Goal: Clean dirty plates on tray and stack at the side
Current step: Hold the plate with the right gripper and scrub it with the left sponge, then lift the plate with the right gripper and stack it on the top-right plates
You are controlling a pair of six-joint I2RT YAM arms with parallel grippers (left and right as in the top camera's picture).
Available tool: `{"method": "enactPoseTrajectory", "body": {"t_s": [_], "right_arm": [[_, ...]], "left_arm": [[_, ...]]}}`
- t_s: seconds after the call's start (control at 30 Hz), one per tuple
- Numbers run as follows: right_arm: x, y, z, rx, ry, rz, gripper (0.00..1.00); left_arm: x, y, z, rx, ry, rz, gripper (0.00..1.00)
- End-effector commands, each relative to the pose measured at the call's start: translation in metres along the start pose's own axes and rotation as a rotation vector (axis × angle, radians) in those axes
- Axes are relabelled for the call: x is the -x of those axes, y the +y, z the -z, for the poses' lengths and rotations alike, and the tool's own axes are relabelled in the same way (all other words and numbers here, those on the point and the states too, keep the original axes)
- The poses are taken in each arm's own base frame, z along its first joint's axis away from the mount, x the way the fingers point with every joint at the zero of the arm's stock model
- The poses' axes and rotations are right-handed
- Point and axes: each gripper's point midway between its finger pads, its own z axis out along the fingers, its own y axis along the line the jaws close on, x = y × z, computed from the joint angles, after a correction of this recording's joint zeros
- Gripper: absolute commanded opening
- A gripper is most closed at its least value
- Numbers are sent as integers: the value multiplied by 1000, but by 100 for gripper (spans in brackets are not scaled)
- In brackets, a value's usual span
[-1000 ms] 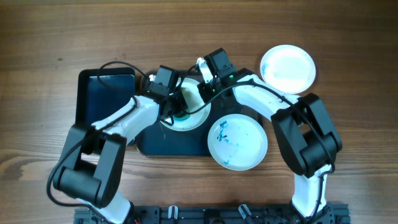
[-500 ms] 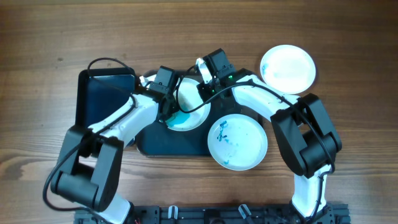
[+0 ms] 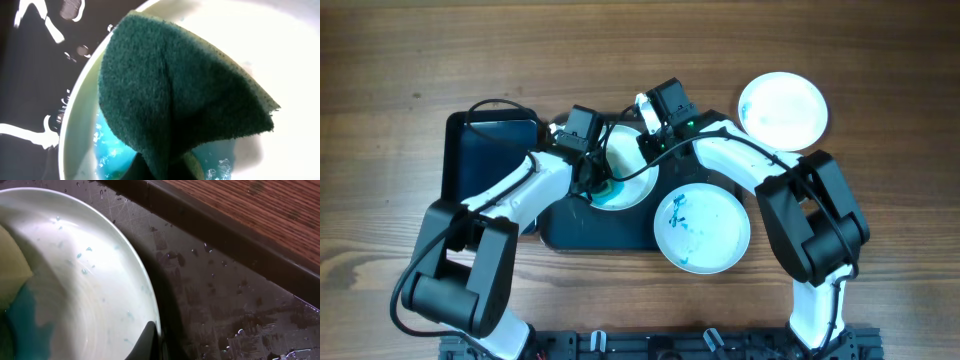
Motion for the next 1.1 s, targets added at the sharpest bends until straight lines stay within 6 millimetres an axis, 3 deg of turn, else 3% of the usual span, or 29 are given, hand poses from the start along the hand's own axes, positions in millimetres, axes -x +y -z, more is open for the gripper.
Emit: {"method": "enactPoseTrajectory", "body": {"t_s": [0.0, 0.07, 0.13, 0.3, 0.37, 0.43, 0.53, 0.6, 0.7, 0.8, 0.93, 1.07], "right_arm": [[-14, -22, -10, -94, 43, 5, 4], [-11, -22, -10, -94, 34, 6, 4], [-9, -22, -10, -97, 23, 7, 4], [11, -18, 2, -96, -42, 98, 4], [29, -16, 20, -138, -103, 179, 4], [54, -15, 52, -259, -182, 298, 4], [88, -10, 108, -527, -276, 510, 4], [102, -3, 135, -692, -283, 666, 4], [119, 7, 175, -984, -243, 859, 4], [132, 21, 202, -1145, -237, 944, 4], [136, 35, 216, -1222, -213, 1006, 4], [134, 36, 217, -1228, -220, 982, 4]], "left_arm": [[35, 40, -4, 228, -203, 4, 4], [58, 43, 5, 267, -327, 21, 4], [78, 32, 22, 220, -417, 50, 4], [102, 18, 88, 97, -554, 107, 4], [107, 25, 114, 77, -590, 136, 4], [110, 49, 135, 101, -602, 185, 4], [104, 92, 139, 195, -549, 241, 4], [98, 109, 134, 225, -495, 266, 4], [91, 125, 130, 243, -442, 297, 4], [91, 130, 130, 250, -433, 311, 4], [90, 130, 130, 251, -431, 311, 4], [90, 131, 129, 251, -429, 310, 4]]}}
